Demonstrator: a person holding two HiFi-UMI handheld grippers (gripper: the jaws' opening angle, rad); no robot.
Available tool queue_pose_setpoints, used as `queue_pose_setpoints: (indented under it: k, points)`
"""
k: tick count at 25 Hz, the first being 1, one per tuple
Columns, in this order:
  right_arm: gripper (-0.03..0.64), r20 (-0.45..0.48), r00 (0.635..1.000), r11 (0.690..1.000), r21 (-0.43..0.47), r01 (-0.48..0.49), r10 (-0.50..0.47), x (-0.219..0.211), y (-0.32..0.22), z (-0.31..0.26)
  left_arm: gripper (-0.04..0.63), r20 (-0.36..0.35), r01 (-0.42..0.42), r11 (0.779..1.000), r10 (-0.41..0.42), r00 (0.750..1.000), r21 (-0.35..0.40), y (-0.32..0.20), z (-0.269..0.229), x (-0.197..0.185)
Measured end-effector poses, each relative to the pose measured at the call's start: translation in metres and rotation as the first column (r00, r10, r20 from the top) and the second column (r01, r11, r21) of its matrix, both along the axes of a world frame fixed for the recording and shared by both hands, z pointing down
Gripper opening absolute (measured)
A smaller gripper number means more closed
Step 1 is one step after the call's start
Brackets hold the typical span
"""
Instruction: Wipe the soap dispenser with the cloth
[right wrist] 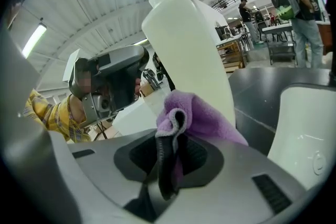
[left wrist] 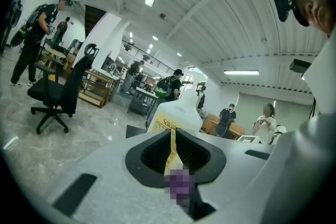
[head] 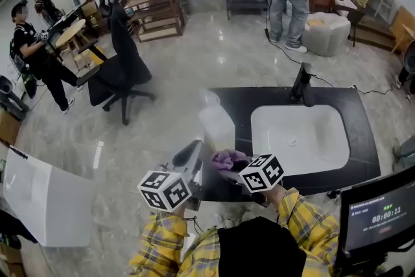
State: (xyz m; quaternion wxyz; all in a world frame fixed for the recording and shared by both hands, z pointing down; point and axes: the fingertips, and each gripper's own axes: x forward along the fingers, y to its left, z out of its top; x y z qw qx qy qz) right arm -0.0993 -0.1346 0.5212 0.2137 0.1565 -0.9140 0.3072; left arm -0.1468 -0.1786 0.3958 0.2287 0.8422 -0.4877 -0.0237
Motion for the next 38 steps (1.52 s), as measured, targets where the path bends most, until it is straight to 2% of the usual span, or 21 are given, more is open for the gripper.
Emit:
queue_pose_setpoints:
  k: [11, 17, 22, 28, 32, 38]
  points:
    - [0.081, -0.003, 1.0, 0.996, -0.089, -0.022, 0.022, 0.001, 0.005, 0.031, 0.029, 0.012, -0.01, 1.0, 0.01, 1.0, 0.006, 0.005, 0.006, 0.014]
    - [0.081, 0.055, 0.997, 0.989, -0.14, -0.049, 0.057, 0.008, 0.011, 0.027, 0.029, 0.024, -0.018, 1.0, 0.018, 1.0, 0.011, 0.009, 0.001, 0.022]
    - [0.081, 0.147, 0.981, 0.989, -0.092, -0.116, 0.129, 0.044, 0.001, -0.011, 0.029, 0.025, 0.02, 0.999, -0.021, 0.999, 0.025, 0.008, -0.002, 0.018]
    - [0.081, 0.247, 0.934, 0.965, -0.022, -0.262, 0.26, 0.093, -0.032, -0.052, 0.029, 0.036, 0.089, 0.995, -0.091, 0.995, 0.039, -0.003, -0.001, 0.004]
    - [0.081, 0.294, 0.923, 0.958, 0.063, -0.279, 0.249, 0.092, -0.048, -0.079, 0.029, 0.032, 0.132, 0.99, -0.134, 0.99, 0.043, -0.016, -0.001, -0.005]
    - [0.081, 0.299, 0.93, 0.941, 0.19, -0.279, 0.215, 0.083, -0.068, -0.101, 0.029, 0.045, 0.171, 0.985, -0.171, 0.984, 0.011, -0.034, 0.011, -0.011]
